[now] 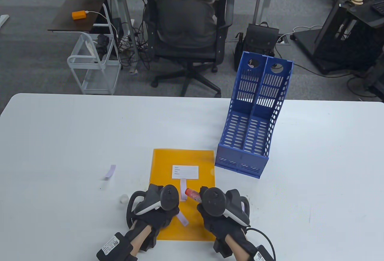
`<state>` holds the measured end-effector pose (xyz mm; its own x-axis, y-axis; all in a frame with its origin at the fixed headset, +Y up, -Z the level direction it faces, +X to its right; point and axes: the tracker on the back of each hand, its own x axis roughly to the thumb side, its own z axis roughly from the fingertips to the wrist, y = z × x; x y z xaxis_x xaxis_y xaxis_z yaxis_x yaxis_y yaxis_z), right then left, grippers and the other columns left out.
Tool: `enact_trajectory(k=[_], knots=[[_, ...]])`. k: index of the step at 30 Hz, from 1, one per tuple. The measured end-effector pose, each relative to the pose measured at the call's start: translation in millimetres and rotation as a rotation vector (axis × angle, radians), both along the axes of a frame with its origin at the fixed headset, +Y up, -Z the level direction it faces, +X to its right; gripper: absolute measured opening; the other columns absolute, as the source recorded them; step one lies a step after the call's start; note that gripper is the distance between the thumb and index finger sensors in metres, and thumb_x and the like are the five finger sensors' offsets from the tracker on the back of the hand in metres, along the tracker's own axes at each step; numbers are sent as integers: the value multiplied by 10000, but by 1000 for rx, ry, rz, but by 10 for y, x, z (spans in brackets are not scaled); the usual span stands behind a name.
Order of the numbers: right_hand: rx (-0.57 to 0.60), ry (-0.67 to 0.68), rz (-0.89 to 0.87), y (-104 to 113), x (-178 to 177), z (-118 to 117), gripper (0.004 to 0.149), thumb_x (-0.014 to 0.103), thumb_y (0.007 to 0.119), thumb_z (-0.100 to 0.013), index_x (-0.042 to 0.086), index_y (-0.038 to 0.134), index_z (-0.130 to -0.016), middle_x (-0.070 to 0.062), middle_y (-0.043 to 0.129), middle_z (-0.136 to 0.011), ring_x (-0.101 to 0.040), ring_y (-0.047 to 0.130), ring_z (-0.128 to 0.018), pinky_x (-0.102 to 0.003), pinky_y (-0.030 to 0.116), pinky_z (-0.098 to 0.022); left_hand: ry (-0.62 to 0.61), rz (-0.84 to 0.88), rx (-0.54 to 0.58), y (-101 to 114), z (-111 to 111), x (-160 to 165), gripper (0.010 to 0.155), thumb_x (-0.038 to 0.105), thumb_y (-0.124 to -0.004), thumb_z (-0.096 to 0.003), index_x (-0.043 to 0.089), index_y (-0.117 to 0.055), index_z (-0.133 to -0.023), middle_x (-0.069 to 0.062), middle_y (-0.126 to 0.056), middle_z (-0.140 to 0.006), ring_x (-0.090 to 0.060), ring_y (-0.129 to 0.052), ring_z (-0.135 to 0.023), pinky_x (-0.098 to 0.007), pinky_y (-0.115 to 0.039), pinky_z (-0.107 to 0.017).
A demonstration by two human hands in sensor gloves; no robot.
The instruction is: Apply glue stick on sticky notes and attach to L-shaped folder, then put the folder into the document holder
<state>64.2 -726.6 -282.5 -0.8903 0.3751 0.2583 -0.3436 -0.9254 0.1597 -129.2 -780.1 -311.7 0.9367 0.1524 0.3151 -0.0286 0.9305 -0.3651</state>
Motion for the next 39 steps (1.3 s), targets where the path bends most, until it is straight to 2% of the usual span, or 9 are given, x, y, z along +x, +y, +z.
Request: enact_trajectory(k=[6, 11, 14, 16, 17, 19, 25, 30, 39], knots=[[-29, -47, -40, -140, 43, -63, 647, 363, 765, -464, -89, 594, -894, -242, 868, -755, -399, 1011, -589, -571, 847, -422, 0, 1, -5, -3, 1, -3, 399, 444, -758, -485, 250, -775, -833, -60, -551, -1086, -344, -511, -1061, -630, -450, -755], [-13, -57, -103, -177, 50, -90, 675, 313, 838, -444, -38, 507, -917, -223, 832, -793, -418, 979, -641, -566, 851, -441, 1, 4, -8, -4, 0, -3, 401, 445, -758, -484, 248, -773, -834, -57, -547, -1086, -343, -507, -1061, -630, -448, -755], [-58, -40, -140, -190, 42, -99, 683, 324, 823, -455, -10, 502, -957, -169, 839, -787, -399, 946, -678, -558, 835, -476, 1, 4, -8, -4, 0, -3, 401, 445, -758, -485, 249, -772, -834, -57, -545, -1087, -341, -505, -1062, -630, -449, -755], [-41, -49, -191, -193, 32, -100, 701, 326, 814, -456, -33, 550, -996, -176, 866, -790, -420, 927, -694, -580, 821, -477, 1, 4, -8, -4, 0, -3, 401, 445, -758, -484, 250, -771, -834, -57, -545, -1087, -341, -505, -1061, -630, -448, -755], [-51, -43, -194, -195, 23, -105, 653, 324, 813, -456, -26, 619, -973, -191, 879, -796, -444, 906, -709, -599, 805, -481, 1, 4, -8, -4, 0, -3, 401, 445, -758, -485, 249, -772, -834, -56, -545, -1087, -341, -505, -1061, -630, -448, -755], [-51, -50, -167, -212, 17, -96, 621, 346, 786, -466, -20, 642, -947, -199, 866, -825, -479, 861, -749, -616, 785, -496, 1, 4, -8, -4, 0, -3, 401, 445, -758, -485, 250, -771, -834, -56, -544, -1087, -342, -503, -1062, -629, -448, -756], [-95, -53, -147, -315, 5, -126, 583, 365, 770, -477, -17, 586, -877, -264, 810, -841, -504, 834, -752, -604, 787, -491, -9, 32, 1, -1, 4, -24, 410, 434, -766, -483, 221, -788, -833, -68, -566, -1083, -353, -524, -1057, -633, -458, -753], [-166, -48, -202, -377, 38, -153, 582, 407, 724, -498, -5, 574, -880, -282, 767, -873, -516, 786, -777, -608, 766, -495, -18, 74, 31, 21, -8, -71, 405, 432, -788, -472, 204, -831, -804, -92, -634, -1074, -355, -589, -1043, -635, -506, -742], [-227, -32, -221, -393, 76, -182, 579, 413, 713, -505, 2, 576, -889, -273, 745, -896, -493, 740, -801, -596, 735, -519, -7, 174, -40, 88, -56, -180, 381, 427, -805, -464, 247, -853, -797, -114, -694, -1086, -366, -633, -1052, -655, -517, -737]])
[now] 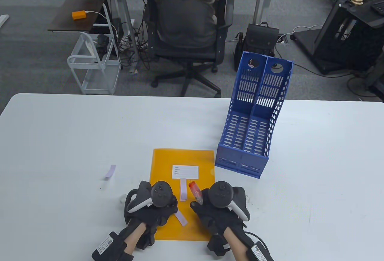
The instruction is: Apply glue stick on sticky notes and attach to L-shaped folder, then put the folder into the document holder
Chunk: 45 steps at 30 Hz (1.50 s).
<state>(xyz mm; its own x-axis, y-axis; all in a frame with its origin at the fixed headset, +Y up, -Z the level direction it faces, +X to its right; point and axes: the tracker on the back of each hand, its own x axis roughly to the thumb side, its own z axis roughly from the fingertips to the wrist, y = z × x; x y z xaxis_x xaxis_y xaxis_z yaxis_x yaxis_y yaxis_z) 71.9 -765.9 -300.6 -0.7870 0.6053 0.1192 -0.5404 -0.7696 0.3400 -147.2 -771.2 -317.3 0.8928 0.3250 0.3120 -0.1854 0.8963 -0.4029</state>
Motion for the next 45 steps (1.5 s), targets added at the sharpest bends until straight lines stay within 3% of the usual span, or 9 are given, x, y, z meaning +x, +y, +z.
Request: enact_trajectory(k=[4, 9, 16, 21, 28, 34, 45], knots=[[-5, -2, 4, 4, 0, -2, 580, 416, 712, -505, 2, 579, -889, -267, 748, -896, -484, 740, -799, -590, 736, -519, -4, 73, -81, 37, -34, -69, 379, 424, -801, -472, 256, -842, -809, -117, -685, -1106, -382, -605, -1063, -662, -487, -743], [-17, -10, -13, 2, 18, -5, 580, 417, 711, -506, 4, 579, -890, -264, 749, -896, -476, 739, -801, -583, 733, -522, -22, 129, -37, 205, -16, -104, 379, 423, -810, -472, 248, -848, -806, -62, -766, -1057, -348, -682, -1027, -647, -524, -736], [-24, -30, -43, -12, 64, -15, 578, 421, 703, -508, 8, 575, -892, -248, 757, -893, -456, 748, -799, -566, 735, -519, -4, 179, 141, 554, -7, -50, 385, 420, -831, -471, 200, -860, -786, -58, -836, -987, -330, -759, -973, -639, -559, -725], [-25, -27, -44, -12, 72, -18, 577, 424, 704, -508, 13, 579, -892, -243, 761, -893, -450, 749, -798, -560, 737, -520, 40, -48, 310, 673, -116, 109, 391, 449, -850, -467, 196, -870, -764, -50, -858, -962, -322, -779, -959, -640, -559, -730], [-56, -30, -86, -20, 122, -38, 575, 414, 700, -509, 14, 566, -900, -244, 750, -902, -448, 739, -809, -559, 729, -527, 194, -335, 542, 544, -298, 324, 411, 433, -749, -498, 198, -740, -835, -43, -712, -1030, -325, -639, -1029, -661, -449, -759], [-82, -40, -123, -26, 158, -54, 576, 416, 695, -512, 13, 562, -902, -245, 745, -905, -448, 733, -813, -561, 721, -530, 171, -470, 552, 321, -363, 465, 417, 420, -721, -492, 205, -718, -849, -43, -689, -1039, -321, -631, -1033, -652, -455, -758], [-79, -45, -125, -36, 156, -51, 580, 416, 690, -514, 10, 554, -904, -249, 742, -906, -452, 733, -813, -563, 720, -530, 1, -431, 397, 159, -270, 692, 405, 377, -743, -480, 222, -772, -854, -41, -747, -1039, -309, -693, -1019, -623, -530, -743]])
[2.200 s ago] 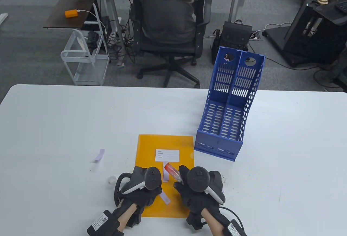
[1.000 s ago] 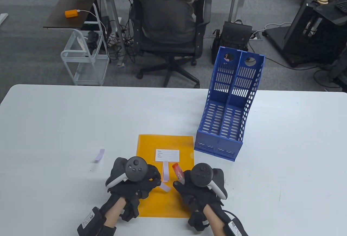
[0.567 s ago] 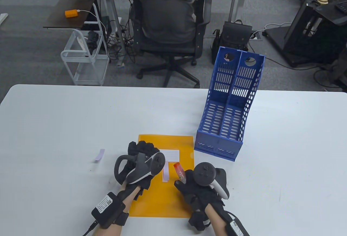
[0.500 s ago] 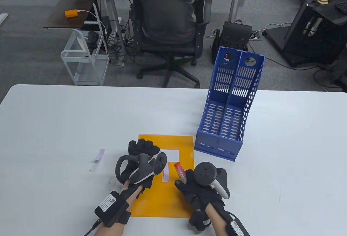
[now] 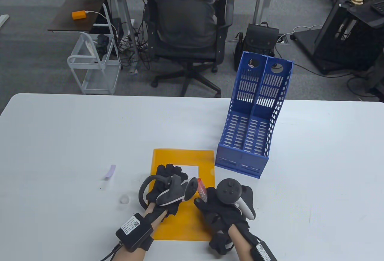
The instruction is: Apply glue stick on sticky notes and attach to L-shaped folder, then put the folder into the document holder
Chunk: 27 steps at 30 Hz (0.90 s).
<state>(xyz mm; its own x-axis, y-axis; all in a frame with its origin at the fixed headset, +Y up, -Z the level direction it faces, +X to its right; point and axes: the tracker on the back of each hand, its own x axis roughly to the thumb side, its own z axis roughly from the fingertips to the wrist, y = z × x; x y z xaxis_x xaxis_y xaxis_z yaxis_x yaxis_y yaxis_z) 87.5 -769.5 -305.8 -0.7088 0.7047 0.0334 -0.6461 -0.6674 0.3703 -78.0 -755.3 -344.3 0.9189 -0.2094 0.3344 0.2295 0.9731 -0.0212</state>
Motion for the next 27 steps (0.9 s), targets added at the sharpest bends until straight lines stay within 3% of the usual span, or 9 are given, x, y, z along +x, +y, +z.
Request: enact_trajectory(k=[11, 27], knots=[[-6, -3, -9, 1, 4, 1, 580, 418, 691, -513, 8, 557, -902, -247, 746, -903, -452, 732, -812, -561, 719, -531, -2, 28, -145, -136, -2, -35, 390, 383, -752, -481, 275, -785, -854, 15, -780, -1039, -264, -744, -1005, -600, -573, -734], [-4, -1, -5, 2, 6, 1, 579, 420, 696, -513, 11, 563, -901, -243, 748, -904, -447, 734, -812, -559, 720, -532, 22, 42, -178, -147, 1, -33, 396, 386, -751, -483, 259, -785, -857, 4, -754, -1056, -277, -751, -995, -611, -564, -734]])
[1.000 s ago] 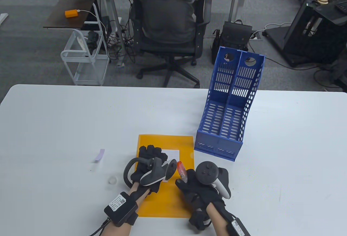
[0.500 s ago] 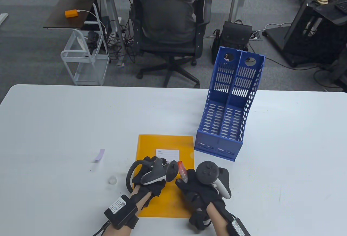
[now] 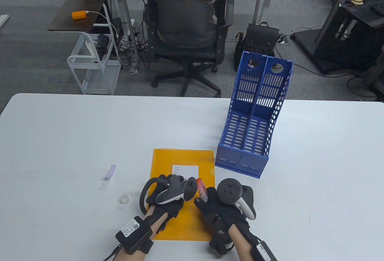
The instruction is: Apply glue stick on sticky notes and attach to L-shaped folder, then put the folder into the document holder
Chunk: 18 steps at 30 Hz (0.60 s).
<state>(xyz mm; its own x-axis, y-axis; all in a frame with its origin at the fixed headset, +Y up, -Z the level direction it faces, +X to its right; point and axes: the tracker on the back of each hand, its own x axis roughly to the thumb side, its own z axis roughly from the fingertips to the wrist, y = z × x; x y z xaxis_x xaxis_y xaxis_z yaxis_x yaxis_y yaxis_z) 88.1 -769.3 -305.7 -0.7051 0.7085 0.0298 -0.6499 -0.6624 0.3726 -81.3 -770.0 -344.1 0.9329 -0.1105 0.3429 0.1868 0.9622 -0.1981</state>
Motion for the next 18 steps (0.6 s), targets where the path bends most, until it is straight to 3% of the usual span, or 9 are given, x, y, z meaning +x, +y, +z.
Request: enact_trajectory(k=[5, 11, 15, 18], knots=[[1, 1, 1, 1, 0, 1, 578, 419, 697, -513, 13, 564, -902, -244, 748, -904, -448, 733, -813, -559, 720, -532, 24, 23, -49, -13, -18, 0, 415, 385, -743, -488, 223, -795, -866, -17, -710, -1071, -295, -721, -1007, -616, -550, -738], [2, 3, 5, 1, -1, 1, 577, 419, 700, -513, 16, 565, -904, -242, 748, -906, -445, 732, -815, -558, 720, -534, 44, 93, -184, 22, -71, -58, 488, 441, -655, -511, 194, -771, -915, -33, -642, -1118, -320, -667, -1033, -636, -502, -749], [2, 3, 5, 1, -2, 3, 576, 417, 702, -513, 16, 566, -904, -243, 749, -905, -446, 732, -815, -558, 719, -534, 60, 151, -201, 15, -109, -100, 476, 432, -642, -516, 186, -792, -895, -36, -648, -1108, -323, -667, -1023, -636, -499, -747], [2, 4, 5, 1, -2, 3, 576, 418, 702, -513, 17, 566, -904, -241, 749, -906, -445, 732, -815, -557, 720, -534, 65, 146, -184, 5, -120, -113, 426, 393, -700, -514, 203, -801, -881, -19, -657, -1095, -302, -682, -1013, -628, -513, -745]])
